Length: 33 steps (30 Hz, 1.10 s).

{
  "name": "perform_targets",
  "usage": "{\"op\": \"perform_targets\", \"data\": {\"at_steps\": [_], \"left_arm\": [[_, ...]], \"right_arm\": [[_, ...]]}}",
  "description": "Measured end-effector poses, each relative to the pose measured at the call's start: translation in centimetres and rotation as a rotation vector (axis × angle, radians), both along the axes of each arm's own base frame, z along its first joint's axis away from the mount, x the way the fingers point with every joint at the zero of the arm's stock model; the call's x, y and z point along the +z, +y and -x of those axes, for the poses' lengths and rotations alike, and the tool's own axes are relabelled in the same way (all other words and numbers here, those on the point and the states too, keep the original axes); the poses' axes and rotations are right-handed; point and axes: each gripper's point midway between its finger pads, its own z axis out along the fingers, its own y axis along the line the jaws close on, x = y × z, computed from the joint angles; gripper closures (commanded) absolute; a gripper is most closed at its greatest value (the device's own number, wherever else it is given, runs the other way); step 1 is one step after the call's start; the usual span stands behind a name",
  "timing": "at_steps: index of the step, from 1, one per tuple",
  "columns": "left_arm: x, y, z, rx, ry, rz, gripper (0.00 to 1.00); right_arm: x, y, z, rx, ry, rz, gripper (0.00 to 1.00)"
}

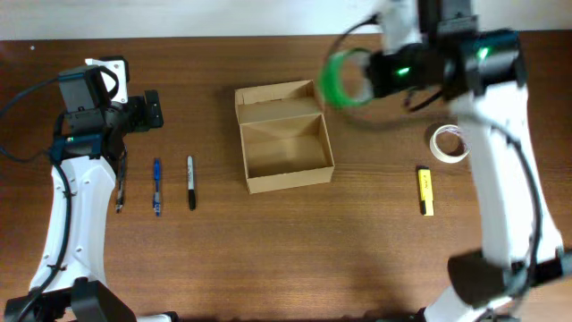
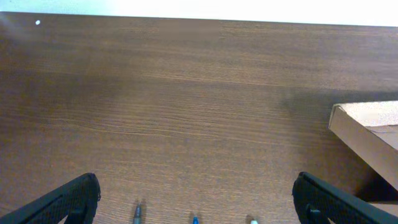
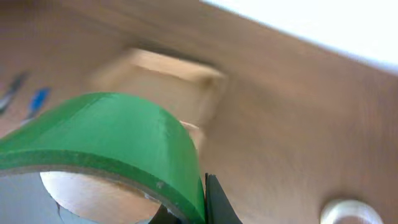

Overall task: Pack container
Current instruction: 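Grasp the green tape roll and carry it over the box, then lower the green tape into the box and open the right gripper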

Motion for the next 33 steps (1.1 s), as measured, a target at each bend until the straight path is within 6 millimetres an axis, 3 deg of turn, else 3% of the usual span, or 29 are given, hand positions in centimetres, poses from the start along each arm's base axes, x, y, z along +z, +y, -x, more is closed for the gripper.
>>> {"op": "perform_targets", "data": {"at_steps": [2,4,7,11,14,17,21,25,33], "left_arm": [[0.0,0.0,0.0,0.000,0.000,0.000,0.01],[0.0,0.0,0.0,0.000,0.000,0.000,0.01],[0.0,0.0,0.0,0.000,0.000,0.000,0.01],[0.0,0.0,0.0,0.000,0.000,0.000,0.01],[0.0,0.0,0.0,0.000,0.000,0.000,0.01],[0.0,0.0,0.0,0.000,0.000,0.000,0.01],[0.0,0.0,0.0,0.000,0.000,0.000,0.01],[0.0,0.0,0.0,0.000,0.000,0.000,0.01],[0.0,0.0,0.0,0.000,0.000,0.000,0.01]], "right_arm": [[1.3,3.5,1.9,0.114,-0.052,0.029,0.96],[0.8,6.1,2.9,0.201,-0.063,0.066,0.96],[-2.4,8.4,2.4,0.275,-0.025,0.144,0.96],[-9.1,10.5,0.4,0.328,0.074,0.242,0.96],[-13.7,11.5,-0.8,0.352,0.133,0.288,0.96],[-16.3,12.2,-1.9,0.359,0.151,0.300,0.96],[-16.8,12.7,-2.5,0.362,0.139,0.288,0.96],[-17.4,12.6,-1.6,0.377,0.184,0.284,0.96],[-21.0,13.0,-0.7,0.404,0.275,0.295,0.96]]}}
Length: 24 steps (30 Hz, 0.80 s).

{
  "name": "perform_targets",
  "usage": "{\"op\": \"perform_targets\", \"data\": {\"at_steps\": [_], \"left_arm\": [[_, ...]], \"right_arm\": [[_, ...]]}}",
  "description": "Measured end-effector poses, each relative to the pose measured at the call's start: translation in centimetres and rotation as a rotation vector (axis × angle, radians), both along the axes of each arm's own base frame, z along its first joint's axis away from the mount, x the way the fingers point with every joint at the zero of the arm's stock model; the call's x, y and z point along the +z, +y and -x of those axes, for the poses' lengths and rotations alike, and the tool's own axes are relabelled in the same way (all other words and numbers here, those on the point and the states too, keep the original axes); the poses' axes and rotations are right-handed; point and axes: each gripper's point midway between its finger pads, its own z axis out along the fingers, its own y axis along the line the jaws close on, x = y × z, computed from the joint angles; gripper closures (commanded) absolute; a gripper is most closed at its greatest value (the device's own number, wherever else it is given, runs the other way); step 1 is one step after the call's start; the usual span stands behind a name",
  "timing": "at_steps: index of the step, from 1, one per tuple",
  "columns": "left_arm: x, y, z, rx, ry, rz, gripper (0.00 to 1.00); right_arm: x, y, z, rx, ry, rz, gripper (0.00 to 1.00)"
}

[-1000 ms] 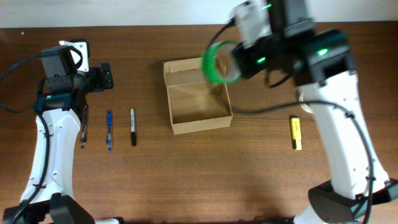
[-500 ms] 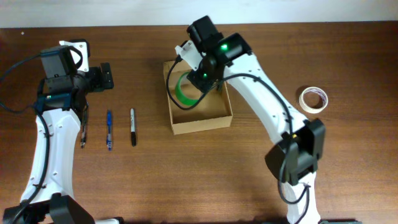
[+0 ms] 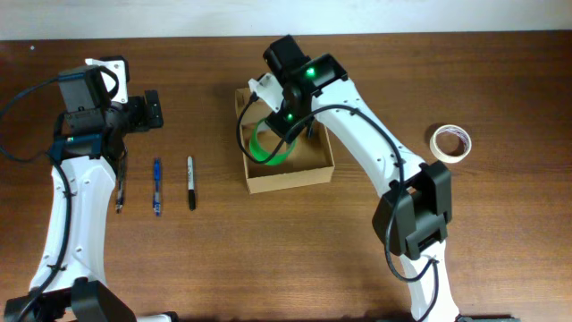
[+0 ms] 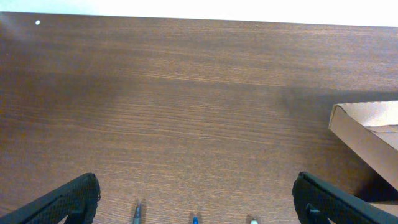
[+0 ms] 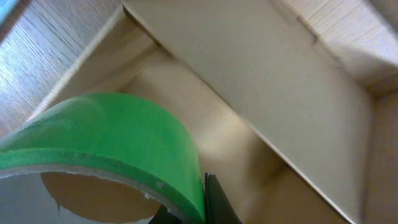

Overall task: Pack container
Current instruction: 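Lower the green tape into the box and open the right gripper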

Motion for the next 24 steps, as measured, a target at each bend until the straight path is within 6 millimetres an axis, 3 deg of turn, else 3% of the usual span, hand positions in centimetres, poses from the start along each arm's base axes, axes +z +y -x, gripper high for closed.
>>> {"op": "perform_targets", "data": {"at_steps": [12,24], "left_arm": [[0.0,0.0,0.0,0.000,0.000,0.000,0.01],[0.0,0.0,0.0,0.000,0.000,0.000,0.01]], "right_arm": [[-3.3,1.3,-1.4,0.006,-0.008,-0.007,0.96],[-6.1,1.1,-1.2,0.005,0.041,0.023,0.96]]}}
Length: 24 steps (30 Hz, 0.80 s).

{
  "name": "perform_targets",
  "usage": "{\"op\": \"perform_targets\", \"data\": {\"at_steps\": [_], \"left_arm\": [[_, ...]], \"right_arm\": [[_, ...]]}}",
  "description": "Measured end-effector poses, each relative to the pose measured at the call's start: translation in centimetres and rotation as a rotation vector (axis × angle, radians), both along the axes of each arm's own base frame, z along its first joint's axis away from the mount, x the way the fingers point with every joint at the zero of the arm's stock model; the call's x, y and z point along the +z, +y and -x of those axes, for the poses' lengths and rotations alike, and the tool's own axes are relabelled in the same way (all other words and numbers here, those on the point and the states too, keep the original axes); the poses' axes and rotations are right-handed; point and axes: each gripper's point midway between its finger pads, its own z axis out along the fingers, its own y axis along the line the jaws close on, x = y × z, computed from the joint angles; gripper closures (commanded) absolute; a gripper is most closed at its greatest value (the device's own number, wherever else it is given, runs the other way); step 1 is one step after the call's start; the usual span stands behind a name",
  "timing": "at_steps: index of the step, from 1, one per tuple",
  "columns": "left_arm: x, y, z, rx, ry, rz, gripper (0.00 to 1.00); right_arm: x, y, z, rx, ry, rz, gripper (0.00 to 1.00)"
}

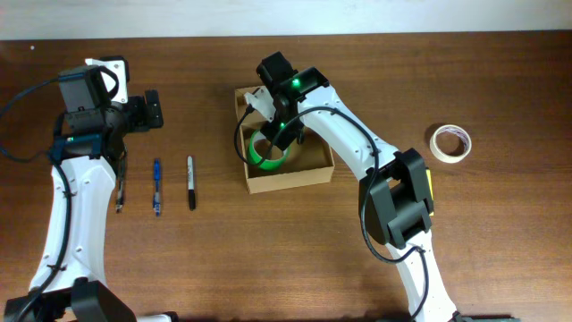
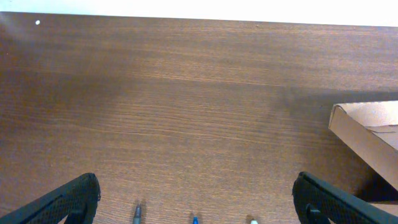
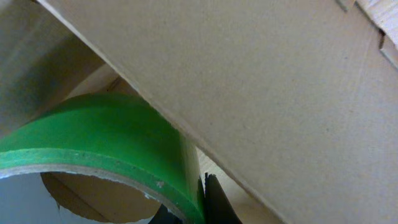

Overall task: Pack container
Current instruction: 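Lower the green tape into the box and open the right gripper, then move the right gripper to the white masking tape roll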

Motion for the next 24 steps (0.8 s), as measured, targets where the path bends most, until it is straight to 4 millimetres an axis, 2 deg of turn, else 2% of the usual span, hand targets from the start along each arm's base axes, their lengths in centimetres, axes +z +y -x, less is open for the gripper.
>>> {"op": "perform_targets", "data": {"at_steps": [1,3,7,14,16,18,20,22,24], "left_arm": [[0.0,0.0,0.0,0.000,0.000,0.000,0.01],[0.0,0.0,0.0,0.000,0.000,0.000,0.01],[0.0,0.0,0.0,0.000,0.000,0.000,0.01],[0.0,0.0,0.0,0.000,0.000,0.000,0.01],[0.0,0.0,0.0,0.000,0.000,0.000,0.01],[0.0,0.0,0.0,0.000,0.000,0.000,0.01],[0.0,0.0,0.0,0.000,0.000,0.000,0.01],[0.0,0.0,0.0,0.000,0.000,0.000,0.01],[0.0,0.0,0.0,0.000,0.000,0.000,0.01]], "right_arm": [[-0.1,0.0,0.0,0.000,0.001,0.001,0.95],[-0.2,-0.1,0.1,-0.003,0.005,0.002,0.86],[-0.2,-0.1,0.1,-0.007,0.008,0.003,0.80],[-0.3,-0.8,1.3,-0.019,0.057,0.031,0.80],[0.5,-1.1,1.7,-0.030,0.073,0.039,0.80],[2.2,-1.0,1.6,-0.036,0.058,0.028,0.77],[5.6,-0.8,1.1,-0.057,0.011,-0.006,0.70],[10.2,-0.8,0.0,-0.106,-0.077,-0.062,0.57],[16.6,-1.4,-1.3,-0.176,-0.207,-0.148,0.55]]}}
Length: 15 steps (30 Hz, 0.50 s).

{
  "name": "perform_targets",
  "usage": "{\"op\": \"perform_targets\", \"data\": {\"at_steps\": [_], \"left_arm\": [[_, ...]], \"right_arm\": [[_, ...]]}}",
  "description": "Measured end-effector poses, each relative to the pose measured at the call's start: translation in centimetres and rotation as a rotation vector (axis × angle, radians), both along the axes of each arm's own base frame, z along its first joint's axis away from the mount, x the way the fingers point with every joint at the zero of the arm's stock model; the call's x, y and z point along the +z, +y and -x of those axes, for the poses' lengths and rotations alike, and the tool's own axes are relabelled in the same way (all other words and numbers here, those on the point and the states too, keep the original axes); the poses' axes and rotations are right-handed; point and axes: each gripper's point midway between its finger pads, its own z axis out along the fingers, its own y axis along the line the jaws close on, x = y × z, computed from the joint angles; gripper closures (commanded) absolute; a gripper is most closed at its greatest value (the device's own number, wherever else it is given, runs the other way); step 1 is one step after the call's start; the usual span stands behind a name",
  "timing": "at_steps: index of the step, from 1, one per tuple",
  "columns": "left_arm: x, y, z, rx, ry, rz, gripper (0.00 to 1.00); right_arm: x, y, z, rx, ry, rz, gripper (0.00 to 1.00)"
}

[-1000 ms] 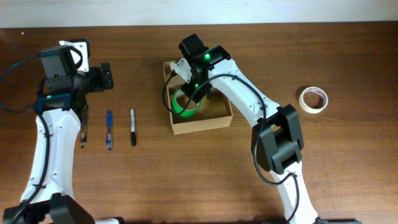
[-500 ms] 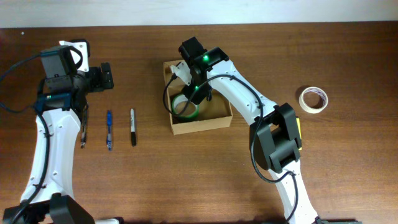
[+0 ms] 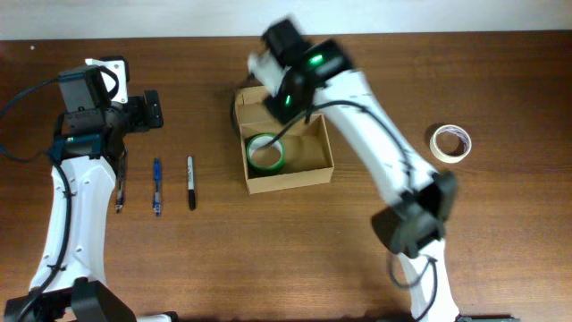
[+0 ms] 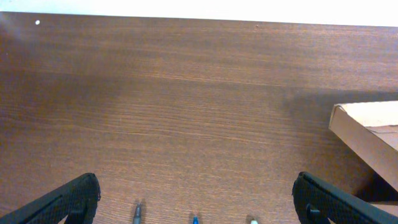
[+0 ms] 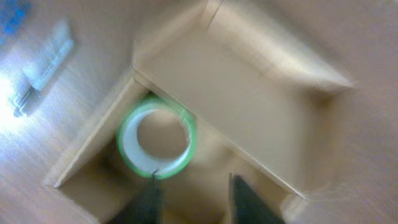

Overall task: Pack container
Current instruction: 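Move the right gripper to the white masking tape roll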

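Observation:
The open cardboard box [image 3: 317, 170] stands mid-table. A green tape roll [image 3: 265, 153] lies flat in its left part, also seen as a green ring [image 5: 157, 144] in the blurred right wrist view. My right gripper [image 5: 194, 198] hangs open above the box, empty, its arm [image 3: 299, 63] over the box's far side. My left gripper [image 4: 198, 198] is open and empty at the far left, over bare wood above the pens. A black marker [image 3: 190, 182], a blue pen [image 3: 157, 186] and a dark pen [image 3: 119, 190] lie left of the box.
A white tape roll [image 3: 450, 142] lies at the right side of the table. The box's rear flap [image 3: 273, 94] stands open behind it. The box corner [image 4: 364, 134] shows at the right of the left wrist view.
My right gripper has let go of the green tape roll, which now lies flat in the box, and has risen clear above it with its fingers apart. The left arm has not moved.
My right gripper held the green tape roll in the air right of the box. Then it carried it over the box and down inside against the wall. Now the roll lies in the box and the gripper is open above. The left arm stayed still throughout.

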Motion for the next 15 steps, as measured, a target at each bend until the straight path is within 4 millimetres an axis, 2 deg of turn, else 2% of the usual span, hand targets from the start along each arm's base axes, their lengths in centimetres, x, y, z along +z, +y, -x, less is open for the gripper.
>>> {"op": "perform_targets", "data": {"at_steps": [2,3,5,6,7,9,10,12,15], "left_arm": [[0.0,0.0,0.0,-0.001,0.000,0.000,0.01],[0.0,0.0,0.0,-0.001,0.000,0.000,0.01],[0.0,0.0,0.0,-0.001,0.000,0.000,0.01],[0.0,0.0,0.0,-0.001,0.000,0.000,0.01],[0.0,0.0,0.0,-0.001,0.000,0.000,0.01],[0.0,0.0,0.0,-0.001,0.000,0.000,0.01],[0.0,0.0,0.0,-0.001,0.000,0.000,0.01],[0.0,0.0,0.0,-0.001,0.000,0.000,0.01],[0.0,0.0,0.0,-0.001,0.000,0.000,0.01]], "right_arm": [[6.5,-2.2,-0.9,-0.092,-0.131,-0.084,0.59],[9.6,-4.0,-1.3,-0.147,-0.194,-0.122,0.61],[14.8,-9.0,-1.9,-0.288,-0.299,-0.183,0.64],[16.6,-12.4,-2.0,-0.380,-0.334,-0.201,0.64],[17.5,-15.4,-2.1,-0.464,-0.346,-0.207,0.64],[17.1,-21.4,-2.1,-0.637,-0.318,-0.192,0.59],[15.9,-24.5,-2.3,-0.726,-0.280,-0.177,0.56],[12.7,-28.6,-2.8,-0.851,-0.186,-0.149,0.56],[6.2,-33.3,-3.9,-0.982,-0.014,-0.124,0.56]]}}
